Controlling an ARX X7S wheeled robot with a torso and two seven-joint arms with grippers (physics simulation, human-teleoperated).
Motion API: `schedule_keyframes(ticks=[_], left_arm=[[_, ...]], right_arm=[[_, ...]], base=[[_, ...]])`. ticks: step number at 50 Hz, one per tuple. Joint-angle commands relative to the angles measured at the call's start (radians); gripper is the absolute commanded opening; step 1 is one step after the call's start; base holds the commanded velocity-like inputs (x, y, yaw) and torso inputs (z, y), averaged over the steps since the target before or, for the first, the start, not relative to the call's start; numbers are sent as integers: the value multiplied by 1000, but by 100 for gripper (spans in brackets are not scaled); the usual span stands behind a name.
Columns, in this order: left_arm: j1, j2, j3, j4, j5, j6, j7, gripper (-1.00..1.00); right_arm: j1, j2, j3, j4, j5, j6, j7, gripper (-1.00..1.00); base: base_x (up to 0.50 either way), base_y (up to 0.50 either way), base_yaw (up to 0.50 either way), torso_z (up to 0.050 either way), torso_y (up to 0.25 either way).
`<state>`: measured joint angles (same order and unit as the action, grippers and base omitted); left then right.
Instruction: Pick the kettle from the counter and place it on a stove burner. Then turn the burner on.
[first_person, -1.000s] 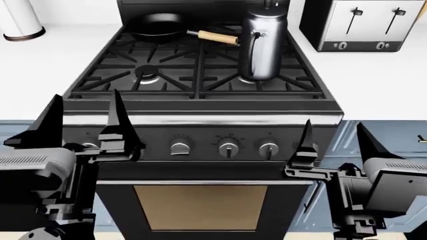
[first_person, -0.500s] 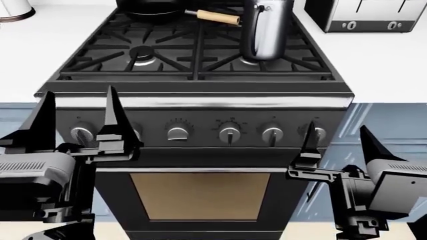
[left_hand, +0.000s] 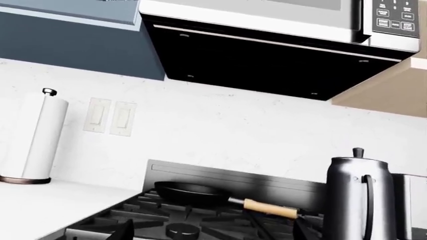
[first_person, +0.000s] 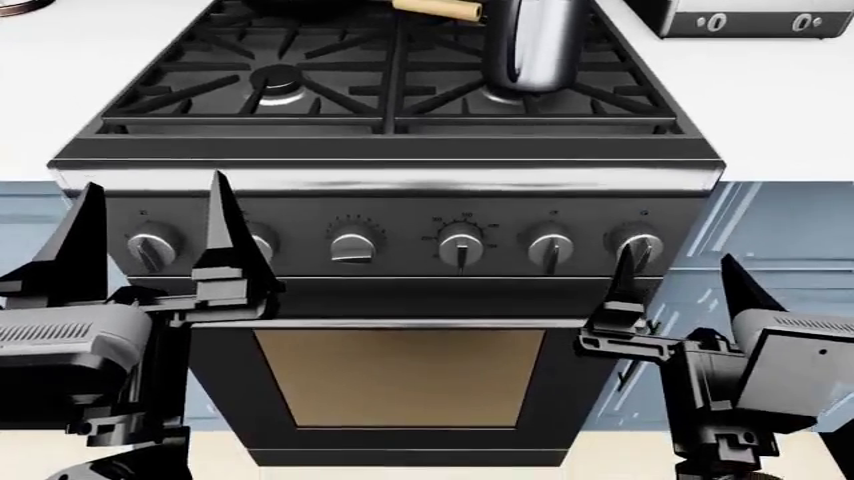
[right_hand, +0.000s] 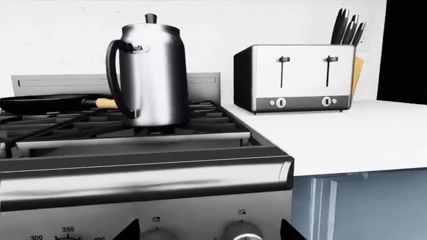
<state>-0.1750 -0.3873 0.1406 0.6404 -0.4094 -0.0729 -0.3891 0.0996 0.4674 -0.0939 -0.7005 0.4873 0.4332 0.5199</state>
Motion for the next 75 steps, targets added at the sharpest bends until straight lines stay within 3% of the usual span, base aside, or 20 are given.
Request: schedule_keyframes(ticks=[1,14,75], left_arm=[[5,0,0,-4,-3,19,5,100],[13,5,5,-13,-4,40,9,100],[23,-5,40,-12,-13,61,18,100]], right_arm=[[38,4,6,15,45,93,34,100],[113,16,7,107,138,209,13,100],[305,27,49,433,242,216,-133,100]], base=[[0,0,0,0,0],[0,0,0,0,0],[0,0,0,0,0]])
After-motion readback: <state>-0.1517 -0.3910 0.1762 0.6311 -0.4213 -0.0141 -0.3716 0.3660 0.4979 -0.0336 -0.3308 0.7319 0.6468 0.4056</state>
